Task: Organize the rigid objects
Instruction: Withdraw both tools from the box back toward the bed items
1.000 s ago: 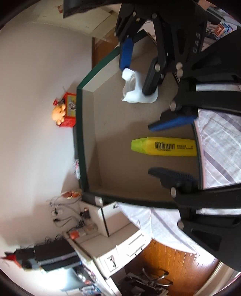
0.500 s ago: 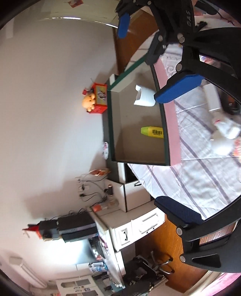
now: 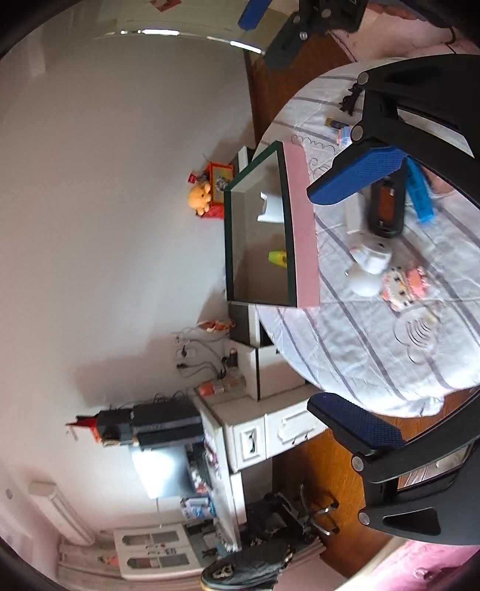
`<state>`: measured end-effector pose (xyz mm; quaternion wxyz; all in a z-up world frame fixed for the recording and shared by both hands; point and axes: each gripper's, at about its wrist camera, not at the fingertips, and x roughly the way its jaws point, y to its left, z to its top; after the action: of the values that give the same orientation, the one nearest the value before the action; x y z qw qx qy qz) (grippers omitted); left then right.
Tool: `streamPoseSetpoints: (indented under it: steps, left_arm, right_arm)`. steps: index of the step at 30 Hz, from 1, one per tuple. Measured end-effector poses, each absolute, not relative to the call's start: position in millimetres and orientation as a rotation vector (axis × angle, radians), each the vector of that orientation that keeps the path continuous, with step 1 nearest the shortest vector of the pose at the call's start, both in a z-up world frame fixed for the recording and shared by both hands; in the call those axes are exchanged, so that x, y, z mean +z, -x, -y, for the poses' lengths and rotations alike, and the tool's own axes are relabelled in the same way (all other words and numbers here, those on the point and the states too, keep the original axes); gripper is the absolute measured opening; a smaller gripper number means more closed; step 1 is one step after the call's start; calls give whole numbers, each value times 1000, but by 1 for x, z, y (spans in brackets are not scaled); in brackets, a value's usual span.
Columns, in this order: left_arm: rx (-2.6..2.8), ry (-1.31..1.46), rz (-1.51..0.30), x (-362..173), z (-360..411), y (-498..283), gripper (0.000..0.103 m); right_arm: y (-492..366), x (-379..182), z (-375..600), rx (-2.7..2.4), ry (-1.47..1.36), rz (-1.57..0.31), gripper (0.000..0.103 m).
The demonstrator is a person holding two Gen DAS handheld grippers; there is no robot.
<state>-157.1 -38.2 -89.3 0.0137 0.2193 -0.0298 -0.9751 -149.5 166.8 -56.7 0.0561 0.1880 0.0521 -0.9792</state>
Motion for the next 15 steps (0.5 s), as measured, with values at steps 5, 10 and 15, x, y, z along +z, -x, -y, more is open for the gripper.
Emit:
streamPoseSetpoints:
  steps: [5,10,15]
  left_arm:
    - [-3006,-603,98,-83,43,124,103]
    - [-3022,-584,90,-82,43,107,103]
    - [-3031,-600,108,-86,39,99,103]
  right_arm:
    - [124,-65,-181,-2973,-603,-61,103]
    - [108,-68,-185,-2947,-613,-8,103]
    - [98,-70,-181,-2940,-620,-26,103]
